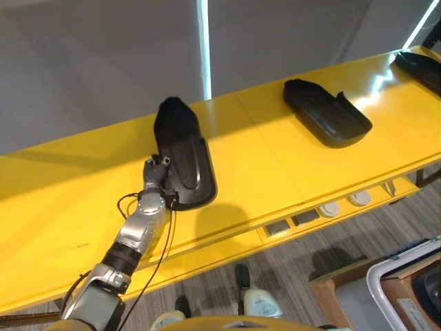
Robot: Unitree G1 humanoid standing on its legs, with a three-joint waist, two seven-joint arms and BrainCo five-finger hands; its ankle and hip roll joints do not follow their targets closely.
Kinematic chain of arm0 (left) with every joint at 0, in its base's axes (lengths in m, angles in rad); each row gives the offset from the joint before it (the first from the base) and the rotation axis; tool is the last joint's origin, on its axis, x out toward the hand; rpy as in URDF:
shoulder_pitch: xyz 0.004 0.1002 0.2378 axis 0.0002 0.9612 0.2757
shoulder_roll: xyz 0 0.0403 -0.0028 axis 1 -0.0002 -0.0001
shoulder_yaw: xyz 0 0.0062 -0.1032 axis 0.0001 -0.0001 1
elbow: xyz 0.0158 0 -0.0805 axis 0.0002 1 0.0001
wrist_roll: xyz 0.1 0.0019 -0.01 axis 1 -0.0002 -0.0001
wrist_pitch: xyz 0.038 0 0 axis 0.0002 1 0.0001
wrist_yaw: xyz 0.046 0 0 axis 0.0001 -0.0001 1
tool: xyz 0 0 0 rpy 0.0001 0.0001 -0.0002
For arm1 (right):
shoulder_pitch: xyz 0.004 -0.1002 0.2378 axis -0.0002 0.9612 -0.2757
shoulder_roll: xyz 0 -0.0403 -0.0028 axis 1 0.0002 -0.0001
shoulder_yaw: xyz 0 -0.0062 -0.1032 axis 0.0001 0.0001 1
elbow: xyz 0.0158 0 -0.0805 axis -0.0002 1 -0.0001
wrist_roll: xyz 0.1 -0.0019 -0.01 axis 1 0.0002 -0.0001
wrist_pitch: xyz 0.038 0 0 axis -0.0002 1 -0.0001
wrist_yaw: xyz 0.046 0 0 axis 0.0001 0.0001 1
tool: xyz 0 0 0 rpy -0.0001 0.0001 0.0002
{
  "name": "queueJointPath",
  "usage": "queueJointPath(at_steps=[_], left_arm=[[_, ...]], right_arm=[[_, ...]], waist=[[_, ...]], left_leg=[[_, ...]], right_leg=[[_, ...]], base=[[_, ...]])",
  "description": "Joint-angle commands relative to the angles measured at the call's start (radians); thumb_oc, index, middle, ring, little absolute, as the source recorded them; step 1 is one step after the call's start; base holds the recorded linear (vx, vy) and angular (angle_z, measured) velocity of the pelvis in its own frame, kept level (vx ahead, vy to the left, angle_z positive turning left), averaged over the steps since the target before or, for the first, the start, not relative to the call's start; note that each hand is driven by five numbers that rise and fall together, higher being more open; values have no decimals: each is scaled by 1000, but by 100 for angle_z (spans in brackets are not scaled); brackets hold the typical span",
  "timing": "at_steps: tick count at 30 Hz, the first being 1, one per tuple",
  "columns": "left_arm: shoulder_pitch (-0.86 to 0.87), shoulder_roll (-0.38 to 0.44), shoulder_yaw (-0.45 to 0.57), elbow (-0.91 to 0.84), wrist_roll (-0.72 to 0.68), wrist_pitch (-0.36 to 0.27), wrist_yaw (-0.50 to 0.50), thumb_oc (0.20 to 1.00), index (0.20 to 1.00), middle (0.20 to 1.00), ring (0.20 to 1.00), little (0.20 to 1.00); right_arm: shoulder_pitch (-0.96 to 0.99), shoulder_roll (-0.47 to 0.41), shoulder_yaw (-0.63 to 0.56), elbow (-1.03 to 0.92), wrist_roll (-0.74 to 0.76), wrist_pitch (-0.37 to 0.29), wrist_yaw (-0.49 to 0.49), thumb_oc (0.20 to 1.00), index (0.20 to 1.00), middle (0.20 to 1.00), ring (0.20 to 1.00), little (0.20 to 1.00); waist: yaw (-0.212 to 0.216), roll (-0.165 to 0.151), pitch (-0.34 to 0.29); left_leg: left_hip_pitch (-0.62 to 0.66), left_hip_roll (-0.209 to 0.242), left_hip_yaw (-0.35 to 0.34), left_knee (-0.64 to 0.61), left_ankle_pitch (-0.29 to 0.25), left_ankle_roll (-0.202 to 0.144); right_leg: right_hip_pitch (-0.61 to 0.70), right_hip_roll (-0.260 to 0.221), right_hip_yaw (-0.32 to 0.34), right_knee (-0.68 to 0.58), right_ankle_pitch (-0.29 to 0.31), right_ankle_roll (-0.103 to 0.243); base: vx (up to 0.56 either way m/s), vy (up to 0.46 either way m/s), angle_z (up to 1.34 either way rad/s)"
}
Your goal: Move parts from the plastic box to the shelf.
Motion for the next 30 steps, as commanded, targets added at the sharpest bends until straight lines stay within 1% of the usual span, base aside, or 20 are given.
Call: queueJointPath(at_steps=[1,2,3,4,5,7,9,12,15,17,20,21,23,24,25,30], left_arm=[[-92,19,-22,29,18,-1,-27,1000,1000,1000,1000,1000],[-94,18,-34,48,21,46,-3,1000,1000,1000,1000,1000],[-94,18,-34,50,20,49,-2,1000,1000,1000,1000,1000],[-102,21,-36,70,24,61,24,1000,1000,1000,1000,1000],[-106,22,-38,77,37,92,49,1000,1000,1000,1000,1000],[-111,21,-42,95,41,124,88,1000,1000,1000,1000,1000],[-119,24,-44,123,87,115,102,1000,1000,1000,1000,1000],[-136,24,-40,143,82,90,78,1000,1000,1000,1000,1000],[-151,15,-46,138,37,97,92,1000,1000,1000,1000,1000],[-161,6,-45,145,12,76,103,1000,1000,1000,1000,1000],[-176,3,-35,146,46,78,97,1000,1000,1000,1000,1000],[-179,4,-35,147,48,83,99,1000,1000,1000,1000,1000],[-196,16,-41,152,99,132,105,1000,1000,1000,1000,1000],[-199,18,-42,154,105,138,109,1000,1000,1000,1000,1000],[-219,40,-50,175,137,180,108,1000,1000,1000,1000,1000],[-255,83,-57,229,210,169,93,1000,1000,1000,1000,1000]], right_arm=[[7,39,34,38,-4,27,17,1000,1000,1000,1000,1000],[4,36,29,44,5,27,15,1000,1000,1000,1000,1000],[4,36,29,43,6,27,14,1000,1000,1000,1000,1000],[5,34,27,43,-2,20,7,1000,1000,1000,1000,1000],[6,34,27,42,6,20,3,1000,1000,1000,1000,1000],[9,35,27,38,11,22,5,1000,1000,1000,1000,1000],[11,39,30,38,4,20,6,1000,1000,1000,1000,1000],[13,41,35,42,5,9,8,1000,1000,1000,1000,1000],[11,46,40,39,4,8,13,1000,1000,1000,1000,1000],[10,49,47,38,10,1,8,1000,1000,1000,1000,1000],[5,51,51,34,19,7,1,1000,1000,1000,1000,1000],[4,51,51,33,16,8,2,1000,1000,1000,1000,1000],[5,55,54,36,15,11,1,1000,1000,1000,1000,1000],[5,56,54,35,17,10,0,1000,1000,1000,1000,1000],[4,55,58,37,25,13,-5,1000,1000,1000,1000,1000],[3,56,57,50,23,9,-1,1000,1000,1000,1000,1000]], waist=[[-9,-13,18],[-12,-12,17],[-12,-12,18],[-15,-13,18],[-16,-14,17],[-20,-16,18],[-23,-16,17],[-27,-16,14],[-29,-16,13],[-31,-15,12],[-34,-14,7],[-34,-14,7],[-36,-14,2],[-36,-14,1],[-36,-13,-4],[-38,-12,-16]], left_leg=[[-64,-16,-4,-2,-19,8],[-58,-14,-1,-2,-18,8],[-56,-14,0,-2,-19,8],[-52,-11,5,-2,-19,8],[-50,-10,5,-2,-20,8],[-46,-9,6,-2,-21,9],[-42,-8,8,-2,-21,9],[-35,-6,13,-2,-24,9],[-32,-5,13,-2,-24,8],[-30,-4,13,-2,-27,9],[-24,-3,15,-2,-29,8],[-23,-3,15,-2,-29,7],[-19,-3,16,-2,-30,7],[-19,-3,16,-2,-30,7],[-14,-2,17,-2,-31,7],[-7,-2,20,-2,-35,7]], right_leg=[[109,-8,3,4,-159,37],[113,-8,6,4,-159,39],[114,-8,6,4,-160,39],[117,-8,10,4,-160,40],[119,-8,11,4,-161,41],[121,-8,12,4,-161,42],[124,-7,15,4,-162,41],[132,-7,16,4,-165,42],[134,-8,17,4,-164,42],[135,-9,17,4,-166,42],[140,-8,18,4,-169,41],[141,-8,18,4,-169,41],[145,-7,18,4,-170,41],[146,-7,18,4,-170,41],[151,-7,18,4,-173,42],[158,-6,18,4,-176,41]], base=[[0,0,0],[0,0,0],[41,-4,-1],[0,0,0],[22,-19,-5],[11,-14,-6],[0,0,0],[15,-8,-3],[2,-2,-1],[0,0,0],[0,0,0],[0,0,0],[0,0,0],[0,0,0],[0,0,0],[0,0,0]])
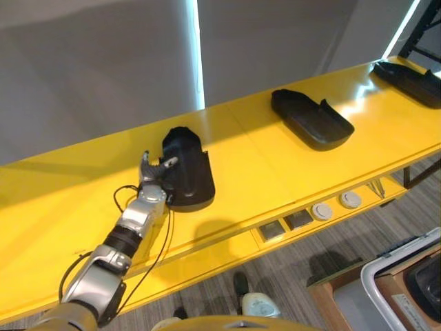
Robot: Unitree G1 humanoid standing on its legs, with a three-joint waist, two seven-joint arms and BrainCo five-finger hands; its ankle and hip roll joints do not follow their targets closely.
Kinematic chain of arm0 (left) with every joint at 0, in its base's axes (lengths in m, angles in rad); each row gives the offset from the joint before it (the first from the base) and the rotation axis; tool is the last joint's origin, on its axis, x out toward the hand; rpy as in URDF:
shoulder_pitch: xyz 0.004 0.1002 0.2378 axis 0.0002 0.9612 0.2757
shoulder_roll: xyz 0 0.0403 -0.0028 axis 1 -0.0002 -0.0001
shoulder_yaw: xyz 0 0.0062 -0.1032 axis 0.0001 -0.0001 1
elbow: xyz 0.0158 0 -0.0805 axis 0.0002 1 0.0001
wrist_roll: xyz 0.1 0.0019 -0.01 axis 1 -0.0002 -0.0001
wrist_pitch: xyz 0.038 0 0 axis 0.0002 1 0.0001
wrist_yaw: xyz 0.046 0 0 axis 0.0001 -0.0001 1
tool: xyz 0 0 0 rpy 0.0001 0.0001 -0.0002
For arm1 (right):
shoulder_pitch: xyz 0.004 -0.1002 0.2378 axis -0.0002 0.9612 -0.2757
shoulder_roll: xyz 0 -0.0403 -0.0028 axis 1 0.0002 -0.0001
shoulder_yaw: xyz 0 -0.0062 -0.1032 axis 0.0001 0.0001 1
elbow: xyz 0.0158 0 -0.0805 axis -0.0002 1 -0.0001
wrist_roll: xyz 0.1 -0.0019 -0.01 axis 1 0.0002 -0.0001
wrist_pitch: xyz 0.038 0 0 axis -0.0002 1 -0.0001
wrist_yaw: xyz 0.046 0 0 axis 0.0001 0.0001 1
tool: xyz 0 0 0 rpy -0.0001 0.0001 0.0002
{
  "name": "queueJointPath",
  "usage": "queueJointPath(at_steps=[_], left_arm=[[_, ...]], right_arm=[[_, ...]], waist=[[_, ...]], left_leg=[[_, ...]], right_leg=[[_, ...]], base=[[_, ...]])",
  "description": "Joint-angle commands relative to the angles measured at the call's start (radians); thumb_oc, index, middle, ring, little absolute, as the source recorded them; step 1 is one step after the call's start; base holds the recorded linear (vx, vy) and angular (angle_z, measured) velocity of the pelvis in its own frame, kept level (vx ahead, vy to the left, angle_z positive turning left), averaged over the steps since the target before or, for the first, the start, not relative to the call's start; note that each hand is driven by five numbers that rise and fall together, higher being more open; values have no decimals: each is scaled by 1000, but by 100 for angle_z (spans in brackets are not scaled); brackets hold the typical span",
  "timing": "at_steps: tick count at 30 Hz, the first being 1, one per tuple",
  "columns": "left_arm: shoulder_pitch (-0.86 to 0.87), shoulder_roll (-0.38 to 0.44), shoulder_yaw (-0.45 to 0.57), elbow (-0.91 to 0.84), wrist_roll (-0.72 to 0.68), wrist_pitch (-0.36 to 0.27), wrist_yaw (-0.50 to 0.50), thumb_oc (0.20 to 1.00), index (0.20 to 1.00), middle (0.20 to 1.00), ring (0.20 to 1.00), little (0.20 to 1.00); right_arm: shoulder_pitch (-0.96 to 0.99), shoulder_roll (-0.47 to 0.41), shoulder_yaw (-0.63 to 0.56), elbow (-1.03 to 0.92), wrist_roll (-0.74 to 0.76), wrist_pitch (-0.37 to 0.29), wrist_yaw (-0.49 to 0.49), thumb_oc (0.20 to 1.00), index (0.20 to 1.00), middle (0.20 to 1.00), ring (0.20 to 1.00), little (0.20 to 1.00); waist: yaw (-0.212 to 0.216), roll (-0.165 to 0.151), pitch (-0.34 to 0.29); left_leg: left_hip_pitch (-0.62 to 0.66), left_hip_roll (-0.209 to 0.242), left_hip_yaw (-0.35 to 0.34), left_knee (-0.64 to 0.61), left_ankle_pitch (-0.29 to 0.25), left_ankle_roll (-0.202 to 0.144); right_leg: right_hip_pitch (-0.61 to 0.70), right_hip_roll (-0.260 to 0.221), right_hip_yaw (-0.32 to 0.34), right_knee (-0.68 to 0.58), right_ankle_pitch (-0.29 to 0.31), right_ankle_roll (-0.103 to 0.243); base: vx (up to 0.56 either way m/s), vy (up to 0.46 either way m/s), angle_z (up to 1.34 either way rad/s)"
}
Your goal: Move parts from the plastic box to the shelf.
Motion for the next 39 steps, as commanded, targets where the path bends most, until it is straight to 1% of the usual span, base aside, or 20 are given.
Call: queueJointPath(at_steps=[1,2,3,6,9,11,13,15,17,20,24,25,26,29,32,33,34,35,36,39], left_arm=[[-107,51,-20,64,98,-28,5,1000,1000,1000,1000,1000],[-117,65,-24,71,92,-43,3,1000,1000,1000,1000,1000],[-126,75,-21,69,42,-116,-25,1000,1000,1000,1000,1000],[-132,67,-12,30,-47,-178,-102,1000,1000,1000,1000,1000],[-123,44,-5,-21,-130,-195,-123,1000,1000,1000,1000,1000],[-104,20,9,-63,-221,-170,-147,1000,1000,1000,1000,1000],[-77,3,20,-89,-262,-195,-170,1000,1000,1000,1000,1000],[-71,1,23,-95,-250,-222,-162,1000,1000,1000,1000,1000],[-39,18,63,-182,-248,-347,-130,1000,1000,1000,1000,1000],[18,67,124,-339,-203,-425,-150,1000,1000,1000,1000,1000],[115,114,159,-501,-111,-439,-223,1000,1000,1000,1000,1000],[191,116,169,-566,-111,-440,-284,1000,1000,1000,1000,1000],[254,114,165,-595,-90,-488,-333,1000,1000,1000,1000,1000],[371,120,152,-613,-139,-540,-421,1000,1000,1000,1000,1000],[464,125,88,-606,-146,-579,-656,1000,1000,1000,1000,1000],[493,143,27,-591,-128,-624,-706,953,953,953,953,953],[498,145,18,-588,-140,-621,-717,909,909,909,909,909],[504,151,4,-588,-146,-617,-730,485,485,485,485,485],[512,168,-14,-586,-145,-616,-731,200,200,200,200,200],[530,198,-29,-571,-182,-615,-822,200,200,200,200,200]], right_arm=[[-8,11,31,51,21,7,4,1000,1000,1000,1000,1000],[-9,11,31,54,21,4,6,1000,1000,1000,1000,1000],[-11,13,35,55,24,2,5,1000,1000,1000,1000,1000],[-16,13,30,62,13,0,12,1000,1000,1000,1000,1000],[-27,19,26,71,12,-2,12,1000,1000,1000,1000,1000],[-38,24,24,79,9,-1,13,1000,1000,1000,1000,1000],[-49,30,21,86,15,-2,6,1000,1000,1000,1000,1000],[-51,31,20,87,15,-3,6,1000,1000,1000,1000,1000],[-58,33,15,91,36,-11,1,1000,1000,1000,1000,1000],[-59,30,6,90,35,-8,8,1000,1000,1000,1000,1000],[-54,32,-1,83,33,-10,9,1000,1000,1000,1000,1000],[-54,34,-9,76,52,-7,-2,1000,1000,1000,1000,1000],[-56,36,-21,73,75,-9,-11,1000,1000,1000,1000,1000],[-66,38,-28,67,91,-9,-16,1000,1000,1000,1000,1000],[-84,32,-28,66,78,-8,-6,1000,1000,1000,1000,1000],[-96,25,-21,74,86,-18,-11,1000,1000,1000,1000,1000],[-99,23,-20,75,86,-19,-11,1000,1000,1000,1000,1000],[-105,19,-19,78,84,-20,-10,1000,1000,1000,1000,1000],[-114,12,-17,82,70,-21,1,1000,1000,1000,1000,1000],[-125,-2,-5,85,77,-20,6,1000,1000,1000,1000,1000]], waist=[[-9,13,7],[-9,12,3],[-7,12,-2],[-4,13,-9],[1,13,-14],[9,13,-19],[19,13,-24],[22,13,-25],[41,12,-34],[64,8,-39],[93,1,-36],[115,-2,-33],[134,-4,-30],[162,-8,-24],[186,-11,-14],[195,-6,-2],[197,-5,0],[200,-3,2],[204,1,3],[209,5,2]], left_leg=[[-44,-3,8,-2,-32,11],[-41,-4,8,-2,-33,10],[-38,-4,9,-2,-36,10],[-33,-3,8,-2,-37,10],[-28,-3,3,-2,-39,11],[-28,-4,-2,-2,-39,11],[-27,-4,-9,-2,-39,12],[-27,-5,-11,-2,-39,12],[-29,-8,-21,-2,-40,13],[-32,-10,-34,-2,-39,14],[-38,-12,-52,-2,-40,16],[-40,-14,-65,-2,-42,18],[-41,-17,-77,-2,-43,20],[-41,-22,-93,-2,-42,23],[-45,-26,-108,-2,-40,29],[-44,-28,-117,-2,-39,32],[-44,-29,-118,-2,-40,32],[-44,-31,-120,-2,-40,34],[-43,-33,-122,-2,-41,35],[-45,-34,-121,-2,-40,32]], right_leg=[[127,-7,11,4,-175,41],[129,-7,11,4,-175,42],[133,-8,10,4,-176,42],[137,-8,9,4,-176,41],[142,-8,6,4,-177,40],[146,-8,2,4,-178,37],[149,-9,-4,4,-178,36],[150,-10,-6,4,-179,36],[154,-12,-15,4,-180,34],[159,-14,-26,4,-181,31],[166,-19,-46,4,-183,28],[172,-20,-57,4,-184,24],[176,-20,-67,4,-185,21],[185,-21,-81,4,-188,17],[191,-22,-96,4,-190,13],[194,-23,-104,7,-192,10],[195,-24,-106,7,-193,10],[197,-26,-111,7,-195,10],[199,-28,-118,6,-196,11],[199,-33,-128,4,-196,17]], base=[[0,0,0],[0,0,0],[0,0,0],[0,0,0],[0,0,0],[0,0,0],[-31,-3,6],[-24,-4,6],[-17,-1,-1],[-48,2,4],[-76,-7,15],[-102,-23,28],[-101,-23,23],[-76,-13,26],[-94,3,26],[-88,27,22],[-71,42,24],[-38,46,17],[-32,43,15],[-33,40,6]])
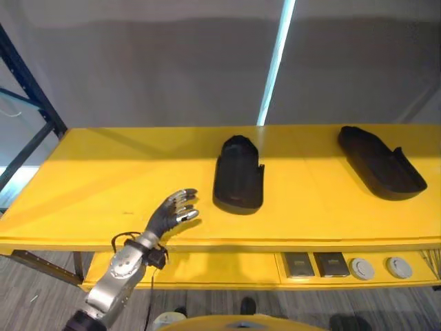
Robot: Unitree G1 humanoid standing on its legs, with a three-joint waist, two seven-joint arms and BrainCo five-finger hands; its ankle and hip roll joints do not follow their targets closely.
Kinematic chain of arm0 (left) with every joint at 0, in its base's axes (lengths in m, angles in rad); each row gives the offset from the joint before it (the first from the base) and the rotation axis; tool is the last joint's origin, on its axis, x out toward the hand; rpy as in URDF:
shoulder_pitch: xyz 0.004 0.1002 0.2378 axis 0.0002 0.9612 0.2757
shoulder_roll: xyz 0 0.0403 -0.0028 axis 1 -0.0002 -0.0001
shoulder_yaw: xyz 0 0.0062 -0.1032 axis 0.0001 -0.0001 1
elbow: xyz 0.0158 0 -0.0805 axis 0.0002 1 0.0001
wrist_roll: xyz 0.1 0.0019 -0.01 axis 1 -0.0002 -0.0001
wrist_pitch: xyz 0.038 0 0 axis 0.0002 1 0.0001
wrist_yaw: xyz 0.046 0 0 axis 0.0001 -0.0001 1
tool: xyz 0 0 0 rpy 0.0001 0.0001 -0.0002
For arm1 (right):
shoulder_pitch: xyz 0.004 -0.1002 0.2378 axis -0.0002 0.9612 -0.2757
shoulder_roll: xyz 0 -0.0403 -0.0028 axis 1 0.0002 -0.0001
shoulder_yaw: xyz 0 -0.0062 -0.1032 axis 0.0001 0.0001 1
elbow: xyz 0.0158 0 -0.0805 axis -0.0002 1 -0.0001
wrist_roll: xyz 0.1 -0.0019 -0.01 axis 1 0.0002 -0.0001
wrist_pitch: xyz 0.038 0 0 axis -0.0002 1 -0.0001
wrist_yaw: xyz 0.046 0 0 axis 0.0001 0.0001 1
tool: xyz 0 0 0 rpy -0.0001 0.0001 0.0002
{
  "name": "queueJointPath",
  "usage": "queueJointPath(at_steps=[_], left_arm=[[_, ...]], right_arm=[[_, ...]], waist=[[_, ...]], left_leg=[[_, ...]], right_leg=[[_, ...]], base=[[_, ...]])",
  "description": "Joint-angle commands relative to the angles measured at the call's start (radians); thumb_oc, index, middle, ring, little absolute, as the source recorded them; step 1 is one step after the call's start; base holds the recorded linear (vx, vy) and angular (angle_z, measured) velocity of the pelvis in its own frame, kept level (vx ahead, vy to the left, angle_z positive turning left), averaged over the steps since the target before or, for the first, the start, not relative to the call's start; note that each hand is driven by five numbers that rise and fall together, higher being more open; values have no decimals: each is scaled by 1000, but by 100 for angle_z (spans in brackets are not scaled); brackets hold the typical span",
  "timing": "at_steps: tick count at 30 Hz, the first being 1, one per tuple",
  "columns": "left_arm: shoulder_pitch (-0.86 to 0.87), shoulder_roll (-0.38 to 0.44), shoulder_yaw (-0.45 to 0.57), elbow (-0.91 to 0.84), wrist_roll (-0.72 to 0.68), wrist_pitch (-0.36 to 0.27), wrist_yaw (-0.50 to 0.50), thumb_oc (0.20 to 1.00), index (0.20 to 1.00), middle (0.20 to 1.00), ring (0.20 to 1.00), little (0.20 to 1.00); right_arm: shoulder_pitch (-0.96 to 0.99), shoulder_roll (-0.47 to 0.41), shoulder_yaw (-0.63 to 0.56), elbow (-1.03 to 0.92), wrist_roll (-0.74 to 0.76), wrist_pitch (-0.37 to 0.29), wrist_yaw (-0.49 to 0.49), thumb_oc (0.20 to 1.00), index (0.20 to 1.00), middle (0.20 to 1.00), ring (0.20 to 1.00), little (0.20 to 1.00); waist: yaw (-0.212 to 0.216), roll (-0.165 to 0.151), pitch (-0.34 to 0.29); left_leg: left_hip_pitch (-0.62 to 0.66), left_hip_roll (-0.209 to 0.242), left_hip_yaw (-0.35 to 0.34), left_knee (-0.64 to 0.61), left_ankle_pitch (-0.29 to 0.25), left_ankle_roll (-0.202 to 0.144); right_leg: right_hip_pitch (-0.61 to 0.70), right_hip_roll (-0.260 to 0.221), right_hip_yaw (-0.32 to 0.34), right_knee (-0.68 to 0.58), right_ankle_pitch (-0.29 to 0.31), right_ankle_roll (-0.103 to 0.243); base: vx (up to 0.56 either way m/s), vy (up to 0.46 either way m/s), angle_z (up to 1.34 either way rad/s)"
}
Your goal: Move parts from the plastic box to the shelf.
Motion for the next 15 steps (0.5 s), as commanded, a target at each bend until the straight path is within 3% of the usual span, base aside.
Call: queueJointPath(at_steps=[1,6,7,15], left_arm=[[-88,38,17,-38,-57,-64,-156,200,200,200,200,200],[-70,66,6,-57,-111,-11,-272,200,200,200,200,200],[-65,81,-10,-66,-124,11,-334,200,200,200,200,200],[-79,83,-38,-93,-217,41,-397,200,200,200,200,200]], right_arm=[[-140,-3,-3,36,34,-9,30,1000,1000,1000,1000,1000],[-139,-15,-7,43,45,-11,22,1000,1000,1000,1000,1000],[-138,-19,-11,44,49,-13,19,1000,1000,1000,1000,1000],[-132,-23,-17,49,35,-13,25,1000,1000,1000,1000,1000]], waist=[[-7,13,51],[-7,22,53],[-13,26,53],[-31,30,46]], left_leg=[[-22,-25,5,-1,-48,22],[-26,-22,9,-1,-45,21],[-28,-20,13,-1,-43,19],[-27,-18,28,-1,-46,19]], right_leg=[[146,-6,-23,4,-180,17],[141,-10,-30,4,-178,21],[138,-11,-26,4,-175,24],[131,-11,-12,4,-172,29]], base=[[-33,42,7],[-22,33,6],[-18,34,4],[4,11,-2]])
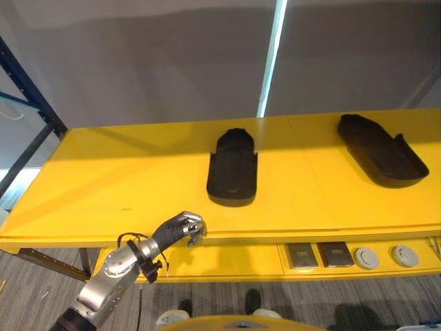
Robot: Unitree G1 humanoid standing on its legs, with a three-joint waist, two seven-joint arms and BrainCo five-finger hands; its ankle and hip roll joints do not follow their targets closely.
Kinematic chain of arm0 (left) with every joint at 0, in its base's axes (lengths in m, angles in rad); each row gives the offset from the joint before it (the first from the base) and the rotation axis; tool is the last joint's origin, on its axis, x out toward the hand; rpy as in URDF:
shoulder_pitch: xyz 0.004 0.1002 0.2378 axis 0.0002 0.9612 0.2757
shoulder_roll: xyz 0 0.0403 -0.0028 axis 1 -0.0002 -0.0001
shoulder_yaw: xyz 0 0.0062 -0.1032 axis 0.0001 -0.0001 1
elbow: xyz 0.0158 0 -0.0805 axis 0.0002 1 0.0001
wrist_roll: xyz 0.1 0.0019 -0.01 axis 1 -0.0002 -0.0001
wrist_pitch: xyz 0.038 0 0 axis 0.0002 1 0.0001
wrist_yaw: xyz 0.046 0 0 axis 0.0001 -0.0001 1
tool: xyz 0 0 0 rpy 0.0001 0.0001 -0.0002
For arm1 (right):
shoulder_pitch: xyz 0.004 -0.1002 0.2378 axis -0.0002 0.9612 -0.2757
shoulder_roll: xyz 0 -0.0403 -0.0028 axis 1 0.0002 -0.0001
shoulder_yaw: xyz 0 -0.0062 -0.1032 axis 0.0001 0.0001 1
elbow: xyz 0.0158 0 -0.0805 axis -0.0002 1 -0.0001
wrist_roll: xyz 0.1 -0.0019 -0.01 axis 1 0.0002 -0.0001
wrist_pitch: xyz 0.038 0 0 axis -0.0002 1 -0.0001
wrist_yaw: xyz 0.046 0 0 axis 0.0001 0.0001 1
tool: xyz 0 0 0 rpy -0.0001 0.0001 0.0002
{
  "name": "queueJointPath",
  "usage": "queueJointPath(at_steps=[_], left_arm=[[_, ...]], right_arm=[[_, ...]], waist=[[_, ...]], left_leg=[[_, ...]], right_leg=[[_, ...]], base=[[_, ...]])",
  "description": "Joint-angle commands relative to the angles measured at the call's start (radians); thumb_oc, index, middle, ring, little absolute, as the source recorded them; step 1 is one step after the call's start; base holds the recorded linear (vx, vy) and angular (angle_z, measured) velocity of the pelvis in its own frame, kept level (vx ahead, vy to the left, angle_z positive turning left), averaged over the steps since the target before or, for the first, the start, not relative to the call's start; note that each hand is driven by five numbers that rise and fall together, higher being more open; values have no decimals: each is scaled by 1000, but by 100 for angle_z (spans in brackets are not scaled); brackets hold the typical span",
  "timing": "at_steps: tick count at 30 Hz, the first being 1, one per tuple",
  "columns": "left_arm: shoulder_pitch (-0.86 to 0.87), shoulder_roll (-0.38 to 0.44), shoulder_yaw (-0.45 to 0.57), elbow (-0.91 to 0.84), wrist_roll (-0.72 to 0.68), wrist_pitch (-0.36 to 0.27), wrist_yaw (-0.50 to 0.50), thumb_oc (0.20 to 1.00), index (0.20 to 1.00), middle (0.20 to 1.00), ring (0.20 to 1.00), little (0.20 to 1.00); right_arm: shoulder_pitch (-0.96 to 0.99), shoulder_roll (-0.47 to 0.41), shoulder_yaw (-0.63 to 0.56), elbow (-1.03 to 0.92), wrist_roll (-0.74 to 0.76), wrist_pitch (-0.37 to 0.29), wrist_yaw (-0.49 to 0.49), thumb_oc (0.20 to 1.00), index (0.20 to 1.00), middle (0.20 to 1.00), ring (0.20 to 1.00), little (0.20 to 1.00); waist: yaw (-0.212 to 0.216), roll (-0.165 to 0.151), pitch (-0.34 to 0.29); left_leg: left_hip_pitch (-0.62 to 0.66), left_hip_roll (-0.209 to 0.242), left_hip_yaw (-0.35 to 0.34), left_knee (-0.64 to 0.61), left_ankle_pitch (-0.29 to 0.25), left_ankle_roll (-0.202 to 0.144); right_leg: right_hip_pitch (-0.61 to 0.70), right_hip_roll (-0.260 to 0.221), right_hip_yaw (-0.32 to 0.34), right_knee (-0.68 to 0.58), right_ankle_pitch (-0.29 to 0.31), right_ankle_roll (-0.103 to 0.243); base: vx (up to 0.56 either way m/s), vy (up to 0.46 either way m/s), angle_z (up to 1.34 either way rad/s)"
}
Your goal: Move parts from the plastic box to the shelf.
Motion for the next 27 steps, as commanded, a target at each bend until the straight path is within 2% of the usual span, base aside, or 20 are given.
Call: queueJointPath(at_steps=[1,5,8,13,16,22,27], left_arm=[[-75,-9,5,-77,-75,-34,-24,200,200,200,200,200],[-103,-37,2,-77,-131,-25,-11,200,200,200,200,200],[-129,-77,4,-58,-205,30,6,200,200,200,200,200],[-154,-114,2,0,-208,52,38,200,200,200,200,200],[-172,-130,1,36,-159,67,57,200,200,200,200,200],[-174,-144,-2,85,-154,51,132,200,200,200,200,200],[-175,-158,10,120,-145,-2,168,200,200,200,200,200]], right_arm=[[-117,7,3,46,36,-13,12,1000,1000,1000,1000,1000],[-103,17,6,45,37,-17,10,1000,1000,1000,1000,1000],[-92,29,10,44,38,-15,8,1000,1000,1000,1000,1000],[-74,39,16,32,38,-14,-1,1000,1000,1000,1000,1000],[-58,40,22,13,17,-10,2,1000,1000,1000,1000,1000],[-50,29,33,-9,18,-8,3,1000,1000,1000,1000,1000],[-46,24,32,-20,24,-7,0,1000,1000,1000,1000,1000]], waist=[[-9,-1,40],[-21,-5,41],[-31,-11,39],[-43,-18,41],[-57,-22,49],[-66,-19,65],[-71,-16,79]], left_leg=[[8,-30,28,-1,-48,20],[9,-27,39,-1,-50,21],[6,-25,46,-1,-50,20],[1,-22,56,-1,-50,18],[-4,-13,68,-1,-47,17],[-10,-8,77,-1,-42,12],[-19,-7,80,-1,-36,9]], right_leg=[[164,-22,-1,4,-174,24],[159,-21,6,4,-170,25],[153,-21,11,4,-166,26],[147,-19,14,4,-164,26],[139,-16,22,4,-165,23],[132,-12,26,4,-166,18],[123,-11,28,4,-165,14]], base=[[35,-3,-8],[45,-12,-6],[51,-22,11],[43,-26,-17],[38,-20,-20],[25,1,-6],[0,0,0]])
